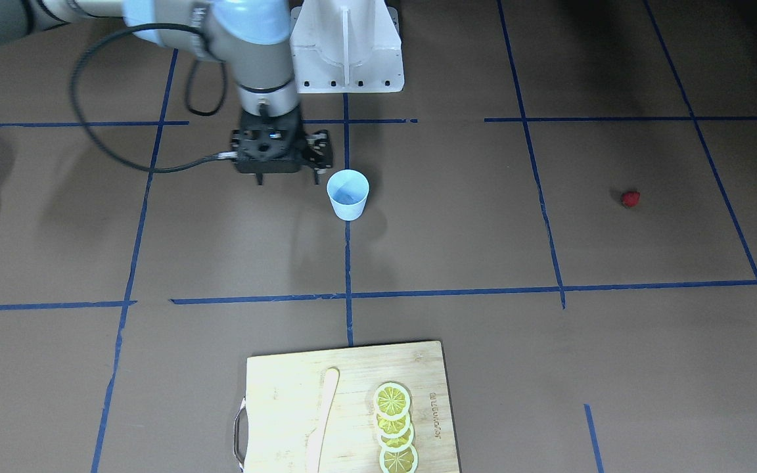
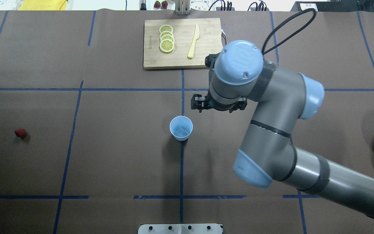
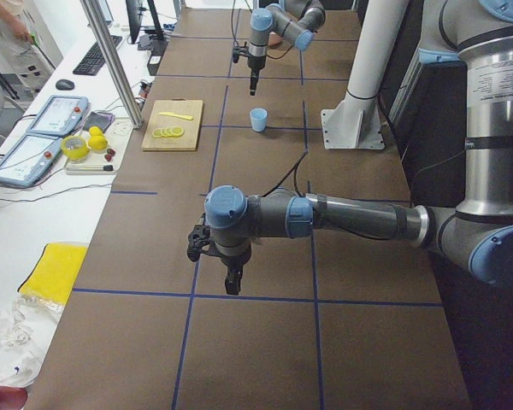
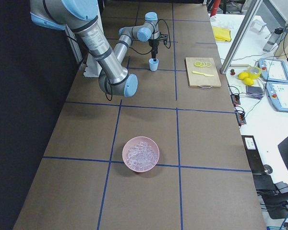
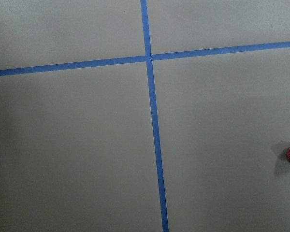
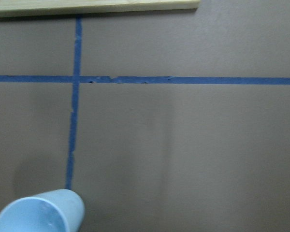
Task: Put ice and strawberries in cup
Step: 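Move the right gripper back to the pink bowl, then grasp a third ice cube from the pink bowl with the right gripper, then carry the ice cube with the right gripper over the cup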
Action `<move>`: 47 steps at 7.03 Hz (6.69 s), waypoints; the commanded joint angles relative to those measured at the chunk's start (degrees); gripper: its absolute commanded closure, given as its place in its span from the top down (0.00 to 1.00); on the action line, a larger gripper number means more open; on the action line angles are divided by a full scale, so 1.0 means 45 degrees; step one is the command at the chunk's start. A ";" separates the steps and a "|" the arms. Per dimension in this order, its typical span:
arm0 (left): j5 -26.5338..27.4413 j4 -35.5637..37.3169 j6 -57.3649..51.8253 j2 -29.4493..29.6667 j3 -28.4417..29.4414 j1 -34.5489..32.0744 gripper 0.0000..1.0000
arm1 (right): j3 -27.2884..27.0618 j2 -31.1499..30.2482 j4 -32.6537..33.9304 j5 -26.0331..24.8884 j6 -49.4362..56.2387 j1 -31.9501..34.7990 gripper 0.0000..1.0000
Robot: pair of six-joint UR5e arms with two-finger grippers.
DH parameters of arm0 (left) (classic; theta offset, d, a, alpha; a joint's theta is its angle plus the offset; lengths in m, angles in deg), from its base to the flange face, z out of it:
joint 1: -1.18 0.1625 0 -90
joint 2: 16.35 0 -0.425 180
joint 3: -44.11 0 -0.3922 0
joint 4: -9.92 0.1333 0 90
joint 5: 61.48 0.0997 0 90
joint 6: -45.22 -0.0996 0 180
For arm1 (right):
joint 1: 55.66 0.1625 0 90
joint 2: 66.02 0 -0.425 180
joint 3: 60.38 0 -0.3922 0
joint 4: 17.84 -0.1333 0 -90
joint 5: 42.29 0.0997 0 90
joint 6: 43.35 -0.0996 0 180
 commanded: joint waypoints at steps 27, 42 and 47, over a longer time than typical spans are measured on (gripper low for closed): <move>-0.0015 0.0000 0.0000 -0.0097 -0.0185 0.0000 1.00 | 0.2908 -1.1626 -0.7378 0.4545 1.4504 0.8852 0.70; -0.0015 0.0000 0.0000 -0.0078 -0.0283 0.0000 1.00 | -0.1388 -0.6932 -0.4976 0.4009 0.4679 0.5001 0.00; 0.0005 0.0000 0.0000 -0.0058 -0.0263 0.0020 1.00 | 0.0671 0.0839 -0.0408 -0.0979 -0.2379 -0.1104 0.00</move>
